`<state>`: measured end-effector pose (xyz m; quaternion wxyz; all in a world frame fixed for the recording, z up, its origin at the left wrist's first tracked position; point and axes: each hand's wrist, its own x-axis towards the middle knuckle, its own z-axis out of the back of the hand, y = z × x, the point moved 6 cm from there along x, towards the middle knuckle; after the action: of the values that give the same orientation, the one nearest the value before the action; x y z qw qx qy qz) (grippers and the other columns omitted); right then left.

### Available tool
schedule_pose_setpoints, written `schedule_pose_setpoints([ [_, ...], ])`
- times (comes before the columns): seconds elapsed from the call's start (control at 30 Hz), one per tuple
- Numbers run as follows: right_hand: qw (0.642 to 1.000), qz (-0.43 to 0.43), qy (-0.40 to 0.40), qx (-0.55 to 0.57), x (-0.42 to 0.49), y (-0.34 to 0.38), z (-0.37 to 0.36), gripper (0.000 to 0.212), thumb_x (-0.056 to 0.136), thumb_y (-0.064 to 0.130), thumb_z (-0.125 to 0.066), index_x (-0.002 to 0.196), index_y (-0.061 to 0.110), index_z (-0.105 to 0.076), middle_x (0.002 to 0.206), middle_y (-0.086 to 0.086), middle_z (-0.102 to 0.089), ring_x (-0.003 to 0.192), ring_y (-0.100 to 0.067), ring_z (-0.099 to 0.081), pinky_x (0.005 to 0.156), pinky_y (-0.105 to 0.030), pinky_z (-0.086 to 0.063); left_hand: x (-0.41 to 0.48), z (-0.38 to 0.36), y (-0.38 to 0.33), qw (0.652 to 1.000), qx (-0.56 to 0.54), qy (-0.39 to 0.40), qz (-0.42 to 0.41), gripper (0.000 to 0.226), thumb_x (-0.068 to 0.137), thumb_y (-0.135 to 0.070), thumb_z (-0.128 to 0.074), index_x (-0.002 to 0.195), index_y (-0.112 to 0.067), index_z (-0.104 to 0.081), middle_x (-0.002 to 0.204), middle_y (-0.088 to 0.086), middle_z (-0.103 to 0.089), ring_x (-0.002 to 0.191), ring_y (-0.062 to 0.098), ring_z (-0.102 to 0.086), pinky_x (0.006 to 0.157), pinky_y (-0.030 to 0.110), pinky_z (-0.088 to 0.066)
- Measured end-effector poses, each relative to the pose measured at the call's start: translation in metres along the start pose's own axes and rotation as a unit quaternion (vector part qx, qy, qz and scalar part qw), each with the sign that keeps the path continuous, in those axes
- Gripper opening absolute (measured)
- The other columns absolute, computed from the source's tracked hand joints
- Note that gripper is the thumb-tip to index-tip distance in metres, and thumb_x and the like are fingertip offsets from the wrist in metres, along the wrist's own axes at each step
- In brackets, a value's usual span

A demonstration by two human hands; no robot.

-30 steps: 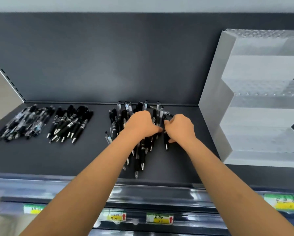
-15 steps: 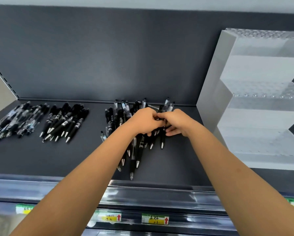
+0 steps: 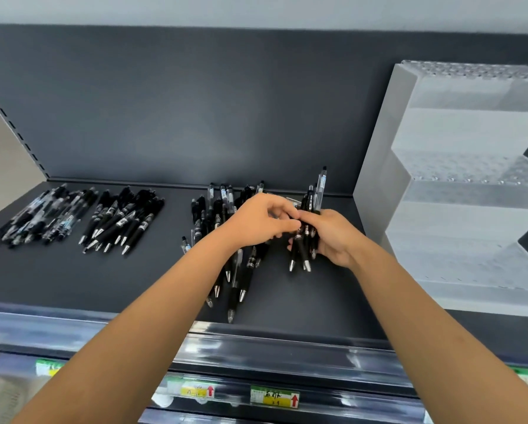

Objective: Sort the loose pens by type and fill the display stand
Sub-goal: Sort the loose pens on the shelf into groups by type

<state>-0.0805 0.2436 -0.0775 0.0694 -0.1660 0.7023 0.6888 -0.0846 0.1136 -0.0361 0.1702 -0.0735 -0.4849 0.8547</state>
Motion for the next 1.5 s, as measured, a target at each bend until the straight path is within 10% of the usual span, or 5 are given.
schedule_pose_setpoints([
  [0.23, 0.992, 0.024, 0.084, 0.088, -0.018, 0.005, -0.021, 0.02, 0.094, 0.005, -0.054, 0.11, -0.004, -0.062, 0.082, -0.016, -0.069, 0.069, -0.027, -0.069, 0.067, -0.039, -0.06, -0.024, 0.005, 0.01, 0.979, -0.18, -0.054, 0.08, 0.046, 0.08, 0.002, -0.073, 0.12, -0.004, -0.052, 0.109, 0.009, -0.057, 0.068, 0.025, -0.066, 0.067, 0.025, -0.06],
  [0.77, 0.988, 0.063, 0.142, 0.022, -0.025, 0.045, -0.196, 0.018, 0.088, 0.014, -0.067, 0.105, 0.008, -0.068, 0.093, -0.01, -0.073, 0.083, -0.027, -0.071, 0.078, -0.049, -0.058, -0.12, 0.164, 0.05, 0.971, -0.219, -0.078, 0.058, 0.03, 0.085, 0.0, -0.066, 0.107, -0.021, -0.064, 0.093, 0.007, -0.074, 0.079, 0.022, -0.071, 0.073, 0.033, -0.059],
  [1.13, 0.995, 0.053, 0.024, 0.076, 0.038, 0.049, -0.346, 0.014, 0.088, 0.013, -0.067, 0.095, 0.002, -0.061, 0.084, -0.011, -0.067, 0.066, -0.022, -0.066, 0.061, -0.035, -0.059, -0.13, 0.341, 0.172, 0.978, -0.163, -0.087, 0.098, 0.049, 0.075, -0.009, -0.078, 0.12, -0.011, -0.057, 0.093, 0.011, -0.066, 0.068, 0.017, -0.067, 0.06, 0.026, -0.057],
  [1.5, 0.995, 0.009, -0.073, 0.062, 0.037, 0.044, -0.344, 0.016, 0.09, 0.007, -0.062, 0.104, -0.001, -0.061, 0.086, -0.012, -0.071, 0.065, -0.021, -0.068, 0.058, -0.036, -0.059, -0.103, 0.321, 0.173, 0.988, -0.121, 0.036, 0.091, 0.046, 0.077, -0.01, -0.079, 0.117, -0.004, -0.057, 0.089, 0.008, -0.065, 0.063, 0.013, -0.068, 0.059, 0.024, -0.058],
])
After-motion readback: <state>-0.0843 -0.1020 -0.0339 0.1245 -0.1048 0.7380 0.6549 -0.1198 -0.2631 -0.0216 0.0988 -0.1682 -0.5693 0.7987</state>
